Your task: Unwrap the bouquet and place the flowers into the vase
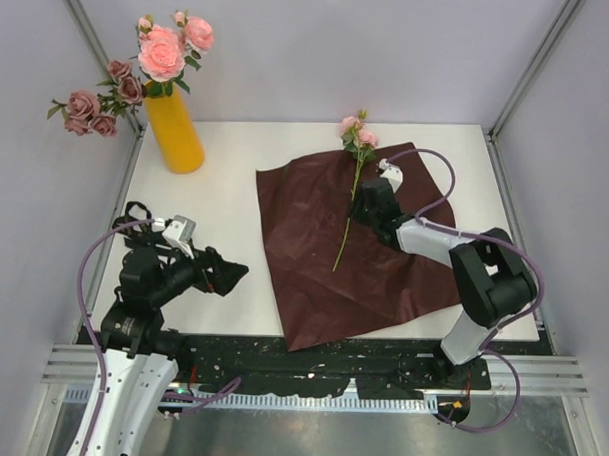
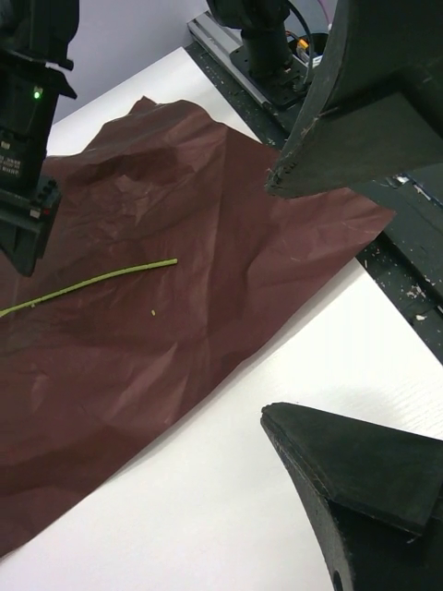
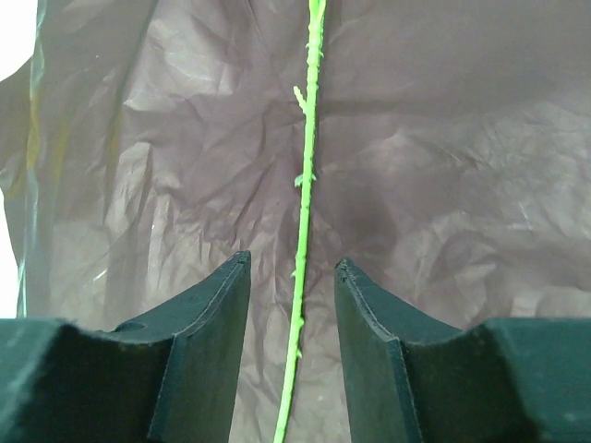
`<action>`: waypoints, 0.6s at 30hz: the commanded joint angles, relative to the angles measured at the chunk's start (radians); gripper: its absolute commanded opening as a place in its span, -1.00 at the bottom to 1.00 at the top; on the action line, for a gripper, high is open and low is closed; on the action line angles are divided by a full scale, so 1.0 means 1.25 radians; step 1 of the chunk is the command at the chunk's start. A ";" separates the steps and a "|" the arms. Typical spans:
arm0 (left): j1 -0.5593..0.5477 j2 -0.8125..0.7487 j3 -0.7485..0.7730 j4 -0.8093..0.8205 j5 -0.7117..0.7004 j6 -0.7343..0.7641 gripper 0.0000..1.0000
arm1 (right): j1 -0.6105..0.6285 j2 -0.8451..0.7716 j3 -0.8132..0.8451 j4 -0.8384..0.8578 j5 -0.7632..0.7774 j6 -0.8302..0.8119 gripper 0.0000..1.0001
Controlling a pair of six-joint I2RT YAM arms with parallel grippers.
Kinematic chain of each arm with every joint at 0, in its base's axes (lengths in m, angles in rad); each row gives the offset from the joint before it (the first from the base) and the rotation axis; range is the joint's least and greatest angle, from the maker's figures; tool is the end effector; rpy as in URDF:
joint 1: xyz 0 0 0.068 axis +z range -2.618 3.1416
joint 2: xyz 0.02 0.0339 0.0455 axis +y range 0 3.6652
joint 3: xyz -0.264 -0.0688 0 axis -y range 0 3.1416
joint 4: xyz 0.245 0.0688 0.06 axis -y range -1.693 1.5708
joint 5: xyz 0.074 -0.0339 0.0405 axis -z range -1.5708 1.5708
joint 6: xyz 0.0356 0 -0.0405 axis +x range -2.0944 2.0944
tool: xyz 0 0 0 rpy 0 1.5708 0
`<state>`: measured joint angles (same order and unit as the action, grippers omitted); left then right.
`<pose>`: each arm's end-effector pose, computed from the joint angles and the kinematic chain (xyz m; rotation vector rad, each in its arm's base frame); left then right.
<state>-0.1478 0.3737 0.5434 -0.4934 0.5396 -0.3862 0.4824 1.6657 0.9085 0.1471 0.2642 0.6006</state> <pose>0.1008 -0.0335 0.2771 0.1496 1.9356 -0.8693 0.3171 0.1556 0.1895 0.2783 2.1583 0.3358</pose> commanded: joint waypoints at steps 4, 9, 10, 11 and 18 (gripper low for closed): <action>-0.009 -0.020 0.022 -0.020 -0.041 -0.004 0.95 | -0.003 0.129 0.124 0.051 0.070 0.016 -0.11; -0.009 -0.022 0.017 -0.015 -0.041 -0.005 0.95 | -0.003 0.222 0.235 -0.044 0.109 0.024 -0.15; -0.009 -0.022 0.017 -0.015 -0.044 -0.006 0.94 | -0.004 0.232 0.249 -0.085 0.110 0.032 -0.16; -0.009 -0.020 0.017 -0.016 -0.048 -0.006 0.95 | -0.003 0.242 0.260 -0.097 0.116 0.043 -0.18; -0.009 -0.013 0.019 -0.016 -0.049 -0.005 0.95 | -0.004 0.296 0.317 -0.198 0.109 0.046 -0.24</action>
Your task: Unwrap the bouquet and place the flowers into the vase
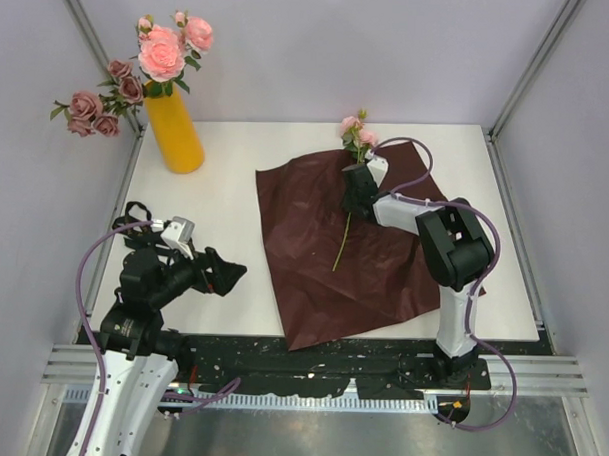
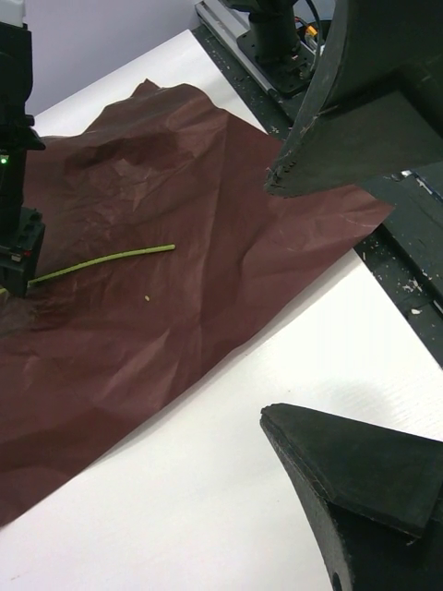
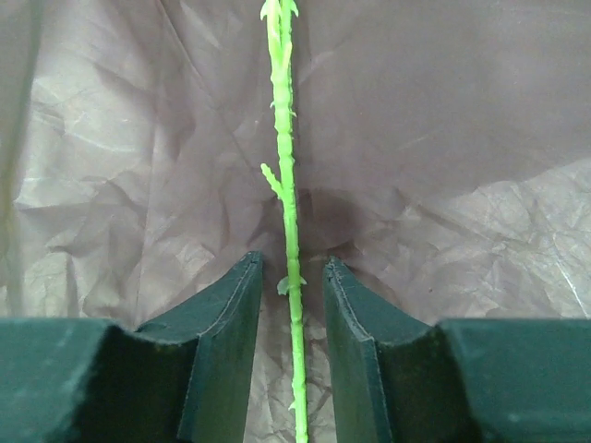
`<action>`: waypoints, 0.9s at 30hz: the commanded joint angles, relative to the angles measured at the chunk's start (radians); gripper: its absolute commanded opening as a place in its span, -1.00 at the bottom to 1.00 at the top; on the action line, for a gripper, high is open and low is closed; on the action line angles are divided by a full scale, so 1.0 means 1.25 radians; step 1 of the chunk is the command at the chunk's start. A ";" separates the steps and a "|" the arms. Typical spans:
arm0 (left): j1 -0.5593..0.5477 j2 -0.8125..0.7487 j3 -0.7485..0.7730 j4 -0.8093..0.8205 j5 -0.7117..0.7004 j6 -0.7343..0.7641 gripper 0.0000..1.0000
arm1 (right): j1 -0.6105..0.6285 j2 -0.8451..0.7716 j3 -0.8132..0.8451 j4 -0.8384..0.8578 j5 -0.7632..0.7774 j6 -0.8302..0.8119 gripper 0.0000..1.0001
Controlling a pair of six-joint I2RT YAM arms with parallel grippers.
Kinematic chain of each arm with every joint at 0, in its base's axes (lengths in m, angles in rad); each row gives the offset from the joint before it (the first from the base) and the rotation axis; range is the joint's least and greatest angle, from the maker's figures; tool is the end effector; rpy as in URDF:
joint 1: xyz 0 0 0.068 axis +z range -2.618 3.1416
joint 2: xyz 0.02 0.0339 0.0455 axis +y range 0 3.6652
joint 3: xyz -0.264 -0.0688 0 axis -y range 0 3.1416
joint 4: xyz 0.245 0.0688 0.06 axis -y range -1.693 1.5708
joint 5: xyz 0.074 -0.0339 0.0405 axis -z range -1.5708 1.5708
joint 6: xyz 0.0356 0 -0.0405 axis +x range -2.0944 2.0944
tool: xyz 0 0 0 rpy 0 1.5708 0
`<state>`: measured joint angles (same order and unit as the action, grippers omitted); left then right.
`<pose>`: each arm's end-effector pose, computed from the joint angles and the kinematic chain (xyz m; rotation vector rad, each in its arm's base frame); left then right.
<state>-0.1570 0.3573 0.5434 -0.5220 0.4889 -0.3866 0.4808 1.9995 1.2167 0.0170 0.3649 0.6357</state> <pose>0.0980 -0.0324 0.2754 0.1181 1.9496 -0.8287 0.3810 0.1844 0.1490 0.3539 2.2523 0.1569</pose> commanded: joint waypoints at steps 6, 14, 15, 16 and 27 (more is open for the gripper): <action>-0.002 0.010 0.022 -0.001 -0.029 -0.002 0.95 | -0.004 0.034 0.077 -0.106 0.027 0.002 -0.55; -0.002 0.011 0.022 -0.004 -0.047 -0.004 0.91 | -0.004 -0.051 0.027 -0.019 0.041 -0.070 -0.89; -0.002 0.010 0.023 -0.007 -0.056 -0.002 0.91 | -0.005 -0.057 0.022 -0.018 0.041 -0.080 -0.89; -0.002 0.010 0.022 -0.008 -0.062 -0.002 0.90 | -0.004 -0.072 0.022 0.006 0.037 -0.085 -0.89; -0.002 0.018 0.071 -0.028 -0.083 0.011 0.82 | -0.010 -0.281 -0.140 0.161 -0.110 -0.177 -0.89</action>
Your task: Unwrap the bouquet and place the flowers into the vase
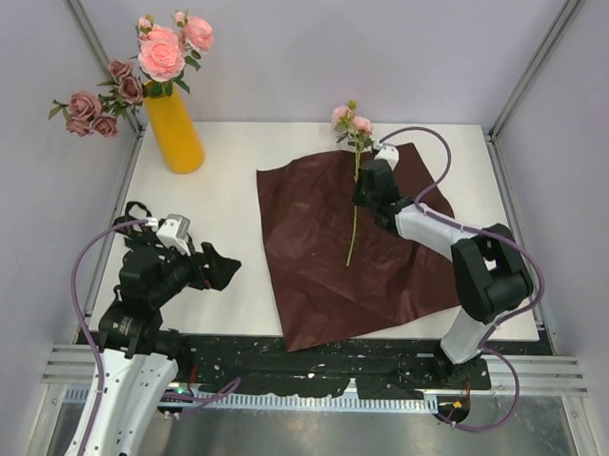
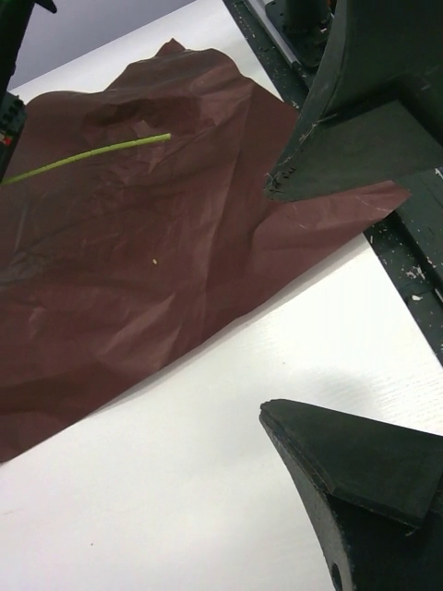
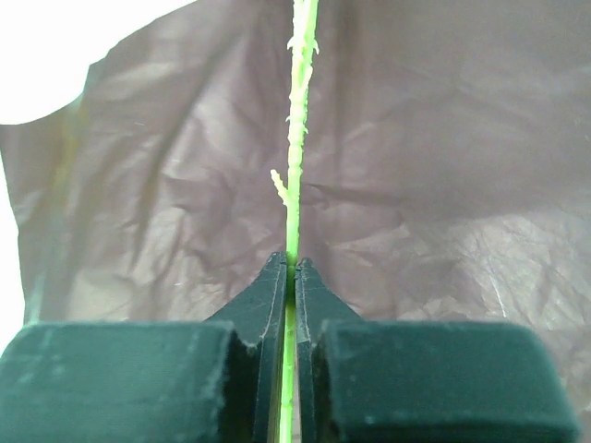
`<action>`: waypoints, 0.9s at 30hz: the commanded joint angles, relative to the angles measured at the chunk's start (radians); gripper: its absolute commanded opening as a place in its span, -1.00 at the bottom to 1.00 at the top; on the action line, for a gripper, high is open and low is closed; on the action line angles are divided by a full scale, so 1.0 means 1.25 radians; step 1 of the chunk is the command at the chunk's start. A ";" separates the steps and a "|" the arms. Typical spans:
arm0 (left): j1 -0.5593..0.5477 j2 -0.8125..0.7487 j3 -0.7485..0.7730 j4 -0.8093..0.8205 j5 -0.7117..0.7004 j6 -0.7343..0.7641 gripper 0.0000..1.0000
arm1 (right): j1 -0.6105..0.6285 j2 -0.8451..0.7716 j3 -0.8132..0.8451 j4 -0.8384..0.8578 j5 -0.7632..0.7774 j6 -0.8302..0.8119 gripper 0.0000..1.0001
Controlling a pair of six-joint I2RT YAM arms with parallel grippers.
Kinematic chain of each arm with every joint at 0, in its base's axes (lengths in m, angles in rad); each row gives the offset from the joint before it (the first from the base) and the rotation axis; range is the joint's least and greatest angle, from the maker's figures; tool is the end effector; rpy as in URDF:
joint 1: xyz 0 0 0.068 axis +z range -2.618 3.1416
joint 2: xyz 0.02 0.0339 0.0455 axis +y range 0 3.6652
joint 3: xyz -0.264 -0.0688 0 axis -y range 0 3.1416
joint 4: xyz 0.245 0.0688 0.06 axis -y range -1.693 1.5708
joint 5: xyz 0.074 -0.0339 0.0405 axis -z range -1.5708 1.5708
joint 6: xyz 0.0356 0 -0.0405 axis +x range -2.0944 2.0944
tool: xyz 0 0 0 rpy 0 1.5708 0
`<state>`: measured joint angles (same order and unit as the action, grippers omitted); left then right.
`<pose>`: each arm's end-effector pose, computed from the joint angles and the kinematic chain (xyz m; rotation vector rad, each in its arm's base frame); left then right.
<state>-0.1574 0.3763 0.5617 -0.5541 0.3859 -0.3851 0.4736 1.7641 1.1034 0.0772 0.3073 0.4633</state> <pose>0.1006 -0.0295 0.2761 0.0383 1.9813 -0.7306 0.3529 0.1688 0.2101 0.1661 2.1253 0.2226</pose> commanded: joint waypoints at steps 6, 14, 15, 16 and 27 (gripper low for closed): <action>-0.002 0.034 0.131 0.010 0.075 -0.016 0.81 | -0.003 -0.263 -0.206 0.217 -0.173 0.015 -0.90; -0.002 0.093 0.119 0.226 0.232 -0.168 0.72 | 0.040 -0.469 -0.431 0.478 -0.350 0.099 -0.89; -0.002 0.099 0.125 0.237 0.247 -0.177 0.68 | 0.057 -0.500 -0.464 0.504 -0.381 0.105 -0.89; -0.003 0.105 0.130 0.242 0.255 -0.184 0.68 | 0.069 -0.519 -0.484 0.551 -0.389 0.108 -0.89; -0.038 0.117 0.115 0.508 0.359 -0.276 0.68 | 0.353 -0.707 -0.561 0.586 -0.274 0.078 -0.89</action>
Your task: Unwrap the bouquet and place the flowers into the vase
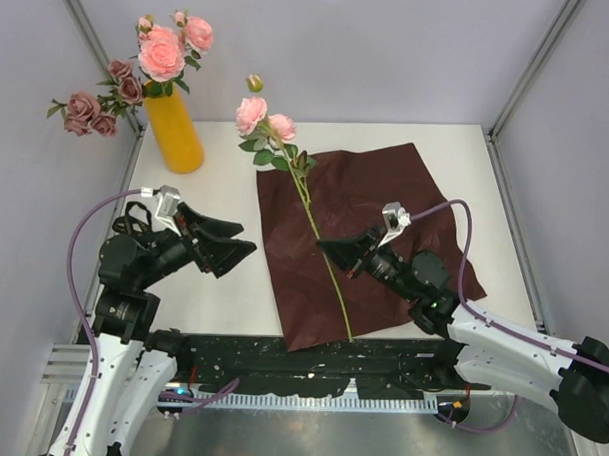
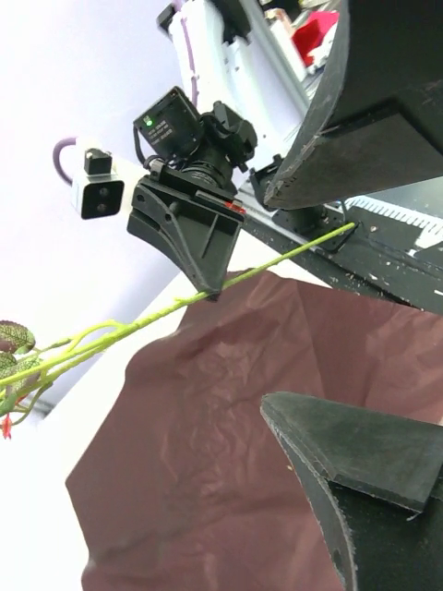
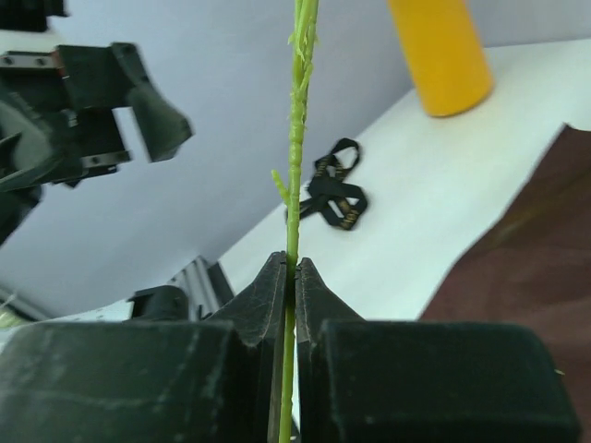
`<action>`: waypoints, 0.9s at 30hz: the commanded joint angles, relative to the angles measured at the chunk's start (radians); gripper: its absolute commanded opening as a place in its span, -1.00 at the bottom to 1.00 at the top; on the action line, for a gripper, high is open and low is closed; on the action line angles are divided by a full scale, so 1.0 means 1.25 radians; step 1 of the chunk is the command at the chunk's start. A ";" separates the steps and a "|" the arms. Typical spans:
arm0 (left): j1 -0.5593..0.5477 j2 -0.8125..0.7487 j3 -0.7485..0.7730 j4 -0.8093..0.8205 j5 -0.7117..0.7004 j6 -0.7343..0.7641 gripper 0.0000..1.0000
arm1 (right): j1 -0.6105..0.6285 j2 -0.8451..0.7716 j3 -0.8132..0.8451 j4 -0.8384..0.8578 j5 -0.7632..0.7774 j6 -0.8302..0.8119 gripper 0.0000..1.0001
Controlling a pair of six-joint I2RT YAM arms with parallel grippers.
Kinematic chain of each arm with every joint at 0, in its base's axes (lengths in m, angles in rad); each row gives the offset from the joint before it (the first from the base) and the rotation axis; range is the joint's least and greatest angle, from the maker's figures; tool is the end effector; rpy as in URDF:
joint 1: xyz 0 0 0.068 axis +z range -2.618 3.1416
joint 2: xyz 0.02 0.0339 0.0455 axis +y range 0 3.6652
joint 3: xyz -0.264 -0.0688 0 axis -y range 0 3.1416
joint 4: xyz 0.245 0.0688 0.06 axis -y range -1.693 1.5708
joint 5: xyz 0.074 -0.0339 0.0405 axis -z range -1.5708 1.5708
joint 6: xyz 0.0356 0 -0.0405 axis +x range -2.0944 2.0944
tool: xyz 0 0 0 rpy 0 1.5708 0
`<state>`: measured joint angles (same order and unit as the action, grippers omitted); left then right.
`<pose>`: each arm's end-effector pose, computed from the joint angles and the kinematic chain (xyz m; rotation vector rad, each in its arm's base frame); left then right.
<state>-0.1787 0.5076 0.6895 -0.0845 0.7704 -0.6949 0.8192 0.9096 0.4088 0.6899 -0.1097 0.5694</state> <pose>0.1122 -0.0455 0.3548 0.2647 1.6170 -1.2472 0.1399 0.1554 0.2774 -0.2846 1.4700 1.2193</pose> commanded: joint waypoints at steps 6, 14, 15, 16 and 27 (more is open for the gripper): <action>-0.040 0.041 -0.008 0.228 0.003 -0.089 0.35 | 0.163 0.016 0.002 0.179 0.049 -0.016 -0.89; -0.096 0.079 -0.035 0.280 -0.030 -0.108 0.13 | 0.213 0.080 0.024 0.249 -0.036 -0.041 -0.89; -0.104 0.079 -0.048 0.297 -0.036 -0.114 0.12 | 0.222 0.093 0.034 0.253 -0.041 -0.042 -0.89; -0.110 0.077 -0.057 0.317 -0.042 -0.118 0.12 | 0.231 0.104 0.042 0.259 -0.045 -0.044 -0.89; -0.134 0.063 -0.086 0.322 -0.047 -0.115 -0.44 | 0.255 0.146 0.069 0.246 -0.013 -0.055 -0.89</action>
<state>-0.3412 0.6147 0.5991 0.2729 0.7223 -0.8448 1.1301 1.0931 0.4522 0.9199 -0.1463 0.5266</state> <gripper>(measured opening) 0.294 0.098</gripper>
